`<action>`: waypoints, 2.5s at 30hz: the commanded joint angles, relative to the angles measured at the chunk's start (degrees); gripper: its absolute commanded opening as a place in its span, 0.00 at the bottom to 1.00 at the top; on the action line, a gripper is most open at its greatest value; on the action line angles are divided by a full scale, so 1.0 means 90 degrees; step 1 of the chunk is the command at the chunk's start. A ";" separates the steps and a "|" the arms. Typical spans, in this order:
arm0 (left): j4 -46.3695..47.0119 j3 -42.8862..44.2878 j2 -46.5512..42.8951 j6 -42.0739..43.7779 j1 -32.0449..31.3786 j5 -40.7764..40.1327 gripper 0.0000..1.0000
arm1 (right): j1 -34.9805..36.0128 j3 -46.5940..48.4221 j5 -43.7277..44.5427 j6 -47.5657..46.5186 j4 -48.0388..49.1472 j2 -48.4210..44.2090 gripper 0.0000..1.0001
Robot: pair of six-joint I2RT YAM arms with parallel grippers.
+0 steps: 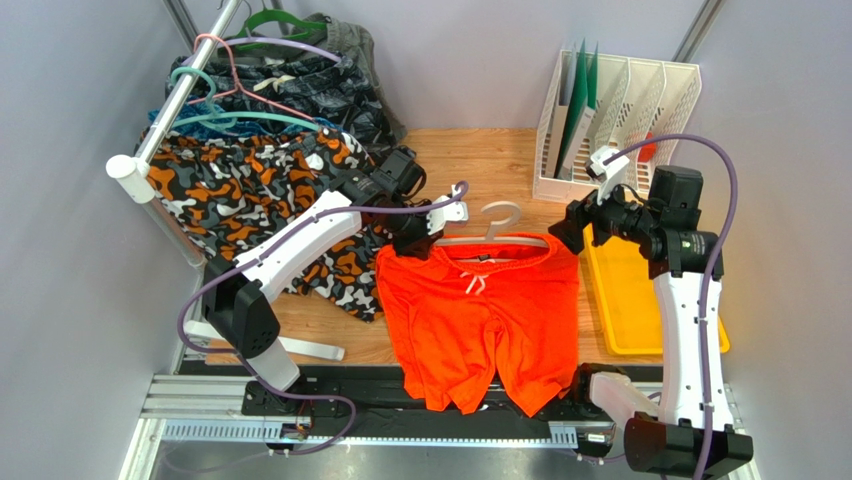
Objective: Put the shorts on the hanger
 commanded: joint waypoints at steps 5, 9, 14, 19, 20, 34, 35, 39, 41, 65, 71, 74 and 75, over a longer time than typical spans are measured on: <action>-0.0744 0.0864 -0.0626 -0.0054 0.0010 0.0623 0.00 | 0.1568 0.0791 -0.1008 -0.0234 0.0608 -0.0111 0.75; -0.1076 0.0962 -0.0822 0.0112 -0.0010 0.0808 0.00 | 0.2563 0.0810 -0.0315 0.0303 0.1428 0.0044 0.74; -0.1360 0.0991 -0.1076 0.0298 -0.0010 0.0965 0.00 | 0.2956 0.1308 -0.0177 0.0586 0.1517 0.0494 0.63; -0.1497 0.0942 -0.1251 0.0220 0.0010 0.1072 0.00 | 0.3210 0.1649 -0.0197 0.0987 0.1733 0.0787 0.13; -0.1468 0.0933 -0.1300 0.0171 0.0000 0.1072 0.00 | 0.3249 0.1728 -0.0206 0.1007 0.1674 0.0826 0.05; 0.1276 0.0249 -0.3643 -0.1548 0.0263 -0.0674 0.86 | 0.3971 0.2499 -0.0275 0.2657 0.2279 0.1129 0.00; 0.1373 0.0288 -0.3731 -0.1529 0.0264 -0.0908 0.87 | 0.4175 0.2558 -0.0226 0.2715 0.2395 0.1168 0.00; 0.1384 0.0444 -0.4209 -0.1071 0.0264 -0.1018 0.90 | 0.4625 0.2890 -0.0012 0.3135 0.2825 0.1674 0.00; 0.1248 0.0435 -0.4366 -0.0701 0.0264 -0.0901 0.91 | 0.4888 0.3241 0.0096 0.3185 0.2962 0.1968 0.00; 0.0953 -0.1128 -0.4358 0.4350 -0.1192 -0.3839 0.71 | 0.6325 0.6474 0.1190 0.4181 0.3129 0.4811 0.00; 0.1295 -0.1294 -0.4074 0.4555 -0.1221 -0.4093 0.70 | 0.6501 0.6367 0.1278 0.4230 0.3158 0.4811 0.00; 0.1432 -0.1382 -0.4054 0.4624 -0.1269 -0.4239 0.59 | 0.6530 0.6338 0.1385 0.4259 0.3226 0.4831 0.00; 0.1452 -0.1420 -0.4064 0.4643 -0.1279 -0.4288 0.54 | 0.6540 0.6338 0.1453 0.4259 0.3236 0.4831 0.00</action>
